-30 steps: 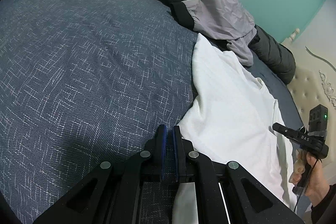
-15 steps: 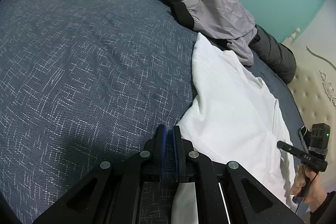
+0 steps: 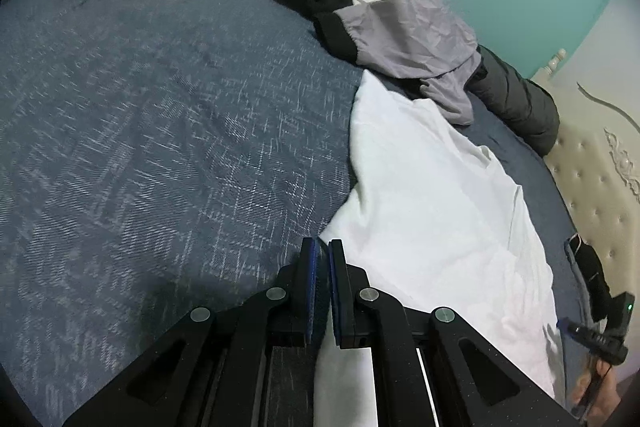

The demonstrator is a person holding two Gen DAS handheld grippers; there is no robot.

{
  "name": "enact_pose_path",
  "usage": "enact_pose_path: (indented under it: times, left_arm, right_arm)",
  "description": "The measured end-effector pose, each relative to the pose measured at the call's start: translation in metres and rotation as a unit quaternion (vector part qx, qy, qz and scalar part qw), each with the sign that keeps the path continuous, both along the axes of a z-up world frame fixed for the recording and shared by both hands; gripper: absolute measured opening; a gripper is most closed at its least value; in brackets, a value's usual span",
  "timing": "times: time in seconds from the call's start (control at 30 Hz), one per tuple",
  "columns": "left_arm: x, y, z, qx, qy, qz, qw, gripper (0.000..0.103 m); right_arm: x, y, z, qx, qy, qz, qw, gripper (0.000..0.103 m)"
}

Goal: Fold clothes

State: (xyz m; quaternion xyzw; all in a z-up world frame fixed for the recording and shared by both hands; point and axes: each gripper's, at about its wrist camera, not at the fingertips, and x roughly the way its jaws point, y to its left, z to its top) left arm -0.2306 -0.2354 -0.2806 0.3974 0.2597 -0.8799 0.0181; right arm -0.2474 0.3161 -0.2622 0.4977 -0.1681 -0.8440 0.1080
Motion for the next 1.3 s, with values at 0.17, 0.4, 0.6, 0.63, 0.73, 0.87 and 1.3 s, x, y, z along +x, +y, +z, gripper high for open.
enact_pose_path:
  times: [0.17,0.4,0.6,0.63,0.73,0.87,1.3]
  left_arm:
    - [0.030,0.003,0.016,-0.001,0.003,0.002,1.0000,0.007]
    - [0.084,0.008,0.043,-0.021,-0.005,-0.002,0.9998,0.007]
    - [0.127,0.004,0.057,-0.030,-0.037,-0.011,0.9988,0.008]
    - [0.133,0.004,0.059,-0.034,-0.042,-0.015,0.9984,0.008]
    - [0.150,0.007,0.065,-0.041,-0.055,-0.026,0.9973,0.008]
    - [0.171,0.018,0.074,-0.051,-0.074,-0.046,0.9949,0.008]
    - [0.232,0.062,0.051,-0.020,-0.149,-0.107,0.9828,0.031]
  right_arm:
    - [0.019,0.000,-0.013,0.013,-0.022,0.005,1.000,0.033]
    - [0.024,-0.013,-0.026,0.031,-0.023,0.024,0.999,0.031]
    - [0.030,-0.002,-0.023,0.028,-0.028,-0.003,0.999,0.003]
    - [0.032,0.001,-0.021,0.024,-0.027,-0.008,0.999,0.003]
    - [0.043,0.009,-0.015,0.013,-0.026,-0.023,0.999,0.003]
    - [0.066,0.021,-0.001,-0.001,-0.029,-0.034,0.999,0.003]
    - [0.174,0.040,0.022,0.020,-0.115,0.046,0.992,0.053]
